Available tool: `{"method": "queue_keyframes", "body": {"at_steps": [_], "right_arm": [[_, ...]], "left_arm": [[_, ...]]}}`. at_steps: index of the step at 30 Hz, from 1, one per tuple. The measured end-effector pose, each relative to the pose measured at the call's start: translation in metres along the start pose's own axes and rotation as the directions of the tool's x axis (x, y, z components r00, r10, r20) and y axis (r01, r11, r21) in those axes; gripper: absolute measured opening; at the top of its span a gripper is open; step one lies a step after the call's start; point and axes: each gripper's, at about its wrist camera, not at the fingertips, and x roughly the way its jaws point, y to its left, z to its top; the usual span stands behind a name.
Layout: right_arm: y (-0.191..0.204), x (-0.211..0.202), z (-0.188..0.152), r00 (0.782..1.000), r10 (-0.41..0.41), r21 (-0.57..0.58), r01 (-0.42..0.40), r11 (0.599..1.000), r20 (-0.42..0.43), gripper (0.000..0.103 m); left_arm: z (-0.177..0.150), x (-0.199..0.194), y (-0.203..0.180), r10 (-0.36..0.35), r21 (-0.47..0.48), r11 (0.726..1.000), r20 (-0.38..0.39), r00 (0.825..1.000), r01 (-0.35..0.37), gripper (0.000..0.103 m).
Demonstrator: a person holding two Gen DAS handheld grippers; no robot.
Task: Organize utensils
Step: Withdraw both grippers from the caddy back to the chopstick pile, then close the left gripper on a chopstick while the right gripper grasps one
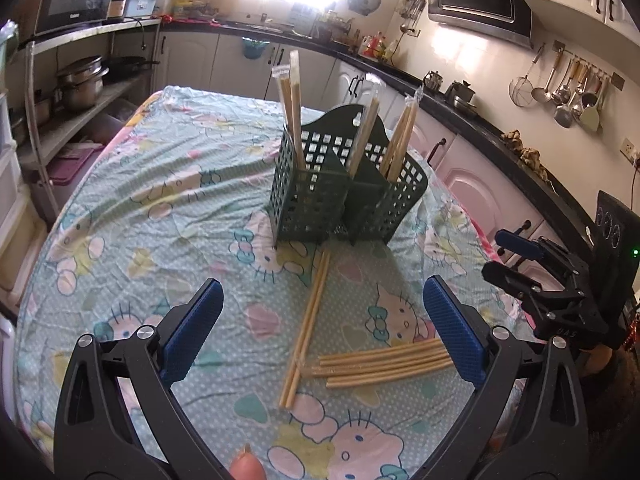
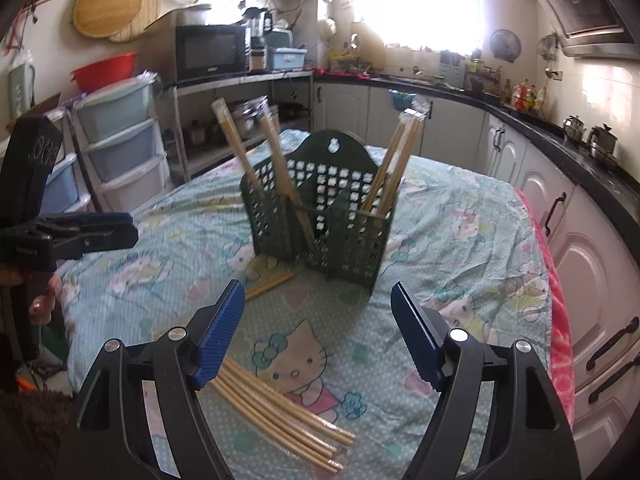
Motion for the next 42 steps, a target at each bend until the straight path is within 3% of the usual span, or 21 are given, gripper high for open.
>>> {"method": "queue_keyframes", "body": {"at_steps": [5,13,15,20,27,42], "right_arm": [[0.011,0.016,-0.010,0.996,0.047,-0.071,-0.053,0.996,-0.078,0.052],[0.033,0.047,-0.031,0.966,0.103,-0.186,-0.150,0.971,-0.237,0.034],[0.036,0.054,-0.036,0.954,0.113,-0.200,-0.172,0.964,-0.277,0.033],[0.041,0.069,-0.044,0.930,0.125,-0.224,-0.211,0.952,-0.345,0.030],[0.048,0.086,-0.050,0.903,0.120,-0.262,-0.244,0.934,-0.412,0.025],[0.041,0.120,-0.038,0.885,0.162,-0.208,-0.275,0.939,-0.436,0.024]], "left_arm": [[-0.014,0.003,0.000,-0.003,0.002,1.000,-0.043,0.999,0.003,0.091],[-0.041,0.017,0.003,-0.060,-0.032,0.998,-0.165,0.984,0.055,0.061],[-0.049,0.021,0.001,-0.087,-0.045,0.996,-0.205,0.975,0.079,0.051],[-0.065,0.032,-0.003,-0.144,-0.082,0.989,-0.278,0.950,0.126,0.040],[-0.081,0.050,-0.005,-0.199,-0.150,0.976,-0.351,0.915,0.155,0.038],[-0.079,0.075,0.014,-0.213,-0.271,0.955,-0.343,0.915,0.121,0.038]]}}
